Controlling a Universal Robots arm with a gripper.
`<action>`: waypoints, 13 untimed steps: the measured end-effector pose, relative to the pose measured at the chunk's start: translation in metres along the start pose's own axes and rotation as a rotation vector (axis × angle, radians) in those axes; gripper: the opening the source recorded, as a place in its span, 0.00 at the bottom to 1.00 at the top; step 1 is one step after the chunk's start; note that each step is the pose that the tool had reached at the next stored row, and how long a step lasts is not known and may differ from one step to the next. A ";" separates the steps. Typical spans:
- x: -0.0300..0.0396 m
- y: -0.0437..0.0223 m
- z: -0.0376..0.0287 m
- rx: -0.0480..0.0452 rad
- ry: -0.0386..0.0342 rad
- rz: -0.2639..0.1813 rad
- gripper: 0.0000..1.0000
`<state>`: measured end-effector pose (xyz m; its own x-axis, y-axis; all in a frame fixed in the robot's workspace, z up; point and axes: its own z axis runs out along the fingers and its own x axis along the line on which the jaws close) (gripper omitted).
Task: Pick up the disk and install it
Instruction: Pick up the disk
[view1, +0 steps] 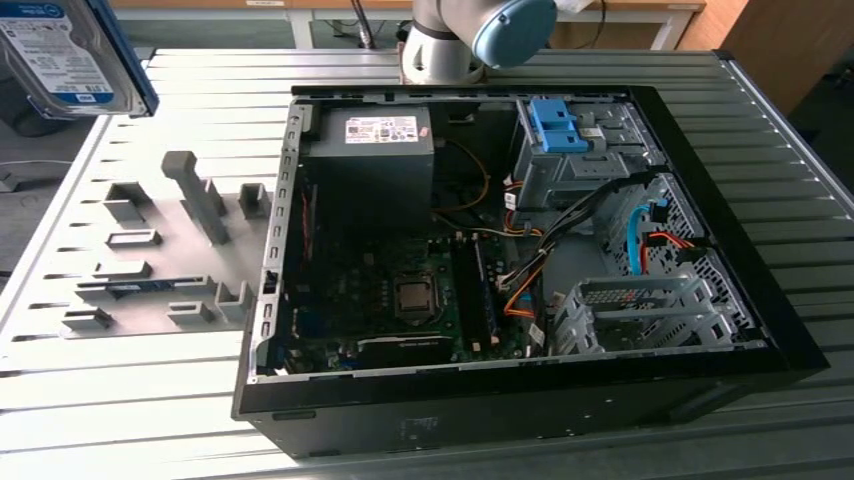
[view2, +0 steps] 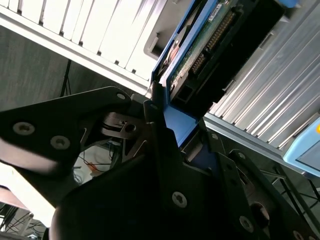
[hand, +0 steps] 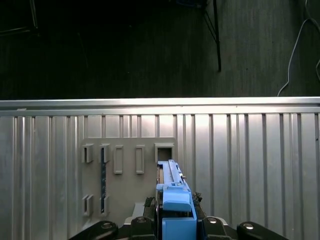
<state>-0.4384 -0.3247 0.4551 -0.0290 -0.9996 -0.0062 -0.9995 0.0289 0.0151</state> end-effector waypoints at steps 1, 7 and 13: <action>0.0000 0.0001 -0.0020 0.0002 0.0000 0.000 0.37; -0.0001 0.0002 -0.0135 0.0004 0.0000 0.000 0.37; -0.0002 0.0004 -0.0249 0.0008 0.0000 0.000 0.37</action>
<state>-0.4385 -0.3247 0.4799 -0.0290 -0.9996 -0.0062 -0.9995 0.0289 0.0143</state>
